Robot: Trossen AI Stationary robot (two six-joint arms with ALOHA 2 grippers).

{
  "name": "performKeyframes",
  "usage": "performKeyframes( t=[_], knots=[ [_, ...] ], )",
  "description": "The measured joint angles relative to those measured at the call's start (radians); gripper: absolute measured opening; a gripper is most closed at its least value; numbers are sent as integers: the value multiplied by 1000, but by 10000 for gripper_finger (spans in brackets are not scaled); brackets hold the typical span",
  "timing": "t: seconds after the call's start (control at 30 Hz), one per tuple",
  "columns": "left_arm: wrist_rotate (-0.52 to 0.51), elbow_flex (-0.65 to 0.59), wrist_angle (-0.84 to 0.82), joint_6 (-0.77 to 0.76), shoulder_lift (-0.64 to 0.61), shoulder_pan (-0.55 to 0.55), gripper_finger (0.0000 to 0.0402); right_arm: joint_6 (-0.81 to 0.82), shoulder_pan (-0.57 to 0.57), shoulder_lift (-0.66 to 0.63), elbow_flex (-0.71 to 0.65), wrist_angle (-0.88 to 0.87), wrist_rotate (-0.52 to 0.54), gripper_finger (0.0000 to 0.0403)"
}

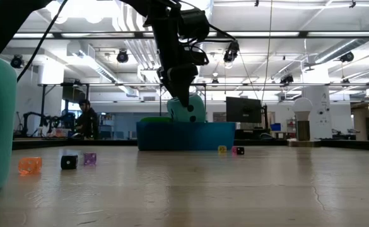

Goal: Pick & Place Dice
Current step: Put the top blue dice into the blue bin

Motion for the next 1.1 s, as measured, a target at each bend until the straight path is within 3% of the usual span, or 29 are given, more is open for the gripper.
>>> performKeyframes(
  t=[0.3, 0.43, 0.83, 1.1],
  knots=[
    [0, 0, 2, 0, 0, 0, 398, -23, 0, 0, 0, -12, -1, 397],
    [0, 0, 2, 0, 0, 0, 398, -31, 0, 0, 0, -15, -3, 372],
    [0, 0, 2, 1, 0, 0, 398, -28, 0, -2, 0, -14, 11, 197],
    [0, 0, 2, 3, 0, 0, 397, -10, -4, -40, 0, -18, 172, 92]
  ],
)
